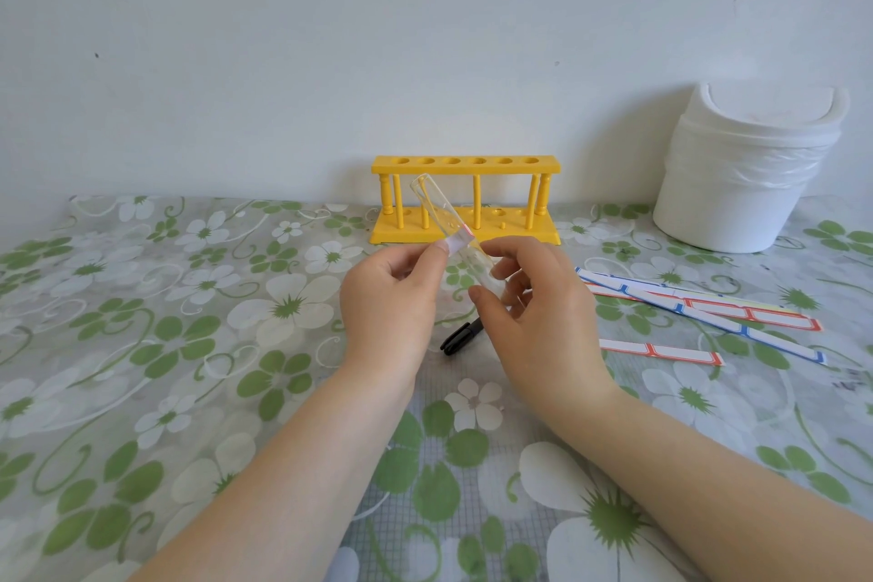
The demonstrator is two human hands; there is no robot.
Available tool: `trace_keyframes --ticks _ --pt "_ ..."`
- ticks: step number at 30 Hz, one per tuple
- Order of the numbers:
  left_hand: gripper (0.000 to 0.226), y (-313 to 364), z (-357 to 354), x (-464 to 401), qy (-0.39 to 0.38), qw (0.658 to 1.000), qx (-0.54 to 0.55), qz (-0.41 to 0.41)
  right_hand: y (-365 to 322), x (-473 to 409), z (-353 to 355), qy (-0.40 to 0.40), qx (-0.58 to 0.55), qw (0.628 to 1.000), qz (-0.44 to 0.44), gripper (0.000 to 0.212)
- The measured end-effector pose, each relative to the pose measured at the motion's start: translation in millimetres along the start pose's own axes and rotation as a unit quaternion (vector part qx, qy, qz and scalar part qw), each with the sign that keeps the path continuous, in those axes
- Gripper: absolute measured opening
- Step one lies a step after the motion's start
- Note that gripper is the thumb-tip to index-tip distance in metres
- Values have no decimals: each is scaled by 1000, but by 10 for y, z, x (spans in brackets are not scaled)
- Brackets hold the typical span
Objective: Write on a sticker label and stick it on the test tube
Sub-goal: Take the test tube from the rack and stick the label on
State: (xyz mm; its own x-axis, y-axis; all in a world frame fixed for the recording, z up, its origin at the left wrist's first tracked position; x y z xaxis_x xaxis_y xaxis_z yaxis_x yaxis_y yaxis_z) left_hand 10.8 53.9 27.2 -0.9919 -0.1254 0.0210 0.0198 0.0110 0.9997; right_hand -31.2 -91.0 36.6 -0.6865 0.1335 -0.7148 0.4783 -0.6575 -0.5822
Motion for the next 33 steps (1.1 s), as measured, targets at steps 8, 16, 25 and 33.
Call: trace_keyframes --ticks 8,16,25,33 --pt "17 23 -4 15 -6 1000 -6 -11 -1 3 -1 -1 3 1000 1 32" --pt "12 14 10 -31 1 999 -30 -28 -21 -1 5 3 3 1000 9 32" --pt "20 -9 -5 -26 9 999 -21 -22 10 2 10 5 -7 1000 -4 32" --pt "26 -54 -28 -25 -1 1000 -1 4 21 -3 27 11 -14 1000 -9 31"
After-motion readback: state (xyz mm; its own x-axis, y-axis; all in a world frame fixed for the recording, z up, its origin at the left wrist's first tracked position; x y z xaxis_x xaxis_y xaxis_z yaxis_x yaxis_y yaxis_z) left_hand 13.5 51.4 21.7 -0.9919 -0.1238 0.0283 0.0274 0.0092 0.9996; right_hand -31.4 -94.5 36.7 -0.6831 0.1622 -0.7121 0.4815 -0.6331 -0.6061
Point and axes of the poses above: each hand's wrist, its own x-axis away from the middle knuckle, its own z-axis out of the back of the hand, y = z × x, the point moved 10 cm from there along -x, towards the middle knuckle, and after that the axes turned 12 degrees about z, right-handed, at the moved point
